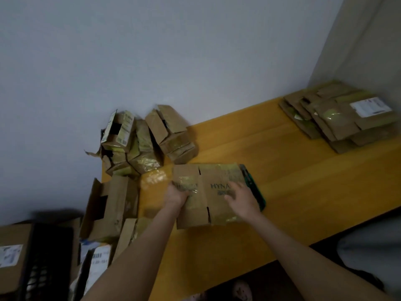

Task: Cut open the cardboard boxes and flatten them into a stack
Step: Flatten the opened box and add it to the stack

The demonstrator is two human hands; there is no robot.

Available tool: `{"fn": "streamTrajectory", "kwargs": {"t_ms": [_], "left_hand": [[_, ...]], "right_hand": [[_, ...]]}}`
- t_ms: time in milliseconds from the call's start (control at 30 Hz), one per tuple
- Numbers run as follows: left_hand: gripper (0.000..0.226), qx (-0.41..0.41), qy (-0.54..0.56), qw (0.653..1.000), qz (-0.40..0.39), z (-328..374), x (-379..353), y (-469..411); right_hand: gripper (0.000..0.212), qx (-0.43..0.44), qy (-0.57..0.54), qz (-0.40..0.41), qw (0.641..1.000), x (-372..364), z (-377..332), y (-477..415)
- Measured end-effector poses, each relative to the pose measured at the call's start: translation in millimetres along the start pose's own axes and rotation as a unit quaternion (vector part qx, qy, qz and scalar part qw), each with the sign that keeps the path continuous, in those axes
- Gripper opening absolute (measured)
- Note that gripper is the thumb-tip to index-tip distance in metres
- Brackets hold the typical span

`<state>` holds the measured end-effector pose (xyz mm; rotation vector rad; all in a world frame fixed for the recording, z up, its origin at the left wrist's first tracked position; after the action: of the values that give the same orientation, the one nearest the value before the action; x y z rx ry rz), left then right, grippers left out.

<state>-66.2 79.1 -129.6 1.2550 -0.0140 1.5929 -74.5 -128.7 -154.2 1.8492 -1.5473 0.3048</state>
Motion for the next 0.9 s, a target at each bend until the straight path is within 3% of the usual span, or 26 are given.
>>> {"fn": "streamTrajectory", "kwargs": {"t_ms": [167, 300, 367, 533, 667, 900], "left_hand": [[0.078, -0.002, -0.227, 0.972, 0.067, -17.0, -16.7, -0.5], [0.07, -0.206, -0.333, 0.913, 0.117, -7.1, -41.5, -6.6], [0.066, -0.258, -0.381, 0.881, 0.112, -2.8, -54.1, -16.9], [0.059, -0.231, -0.437, 0.866, 0.074, -22.4, -89.5, -50.5], [0.06, -0.229, -0.43, 0.863, 0.136, -34.1, -106.1, -60.5], [0.065, -0.237, -0.429, 0.859, 0.149, -34.3, -106.9, -59.4]], "right_hand": [[0.069, 0.082, 0.152, -0.03, 0.985, -6.3, 7.7, -16.2], [0.069, 0.136, 0.232, -0.036, 0.963, -19.3, 2.3, -39.5], [0.067, 0.155, 0.262, -0.049, 0.951, -28.7, 2.4, -54.4], [0.065, 0.137, 0.305, -0.086, 0.938, -54.7, 26.0, -85.0], [0.064, 0.144, 0.312, -0.054, 0.938, -65.7, 41.6, -92.9], [0.065, 0.151, 0.311, -0.04, 0.937, -68.1, 44.1, -91.6]]}}
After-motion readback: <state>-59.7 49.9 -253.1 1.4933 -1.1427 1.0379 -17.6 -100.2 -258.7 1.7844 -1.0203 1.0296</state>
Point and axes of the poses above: each hand's wrist, its own y-axis away from the middle knuckle, its own x-axis out of the back of the hand, z = x × y, the point moved 2 cm from there along -y, towards the middle knuckle, and after that the axes turned 15 degrees about -y, right-handed, at the moved point
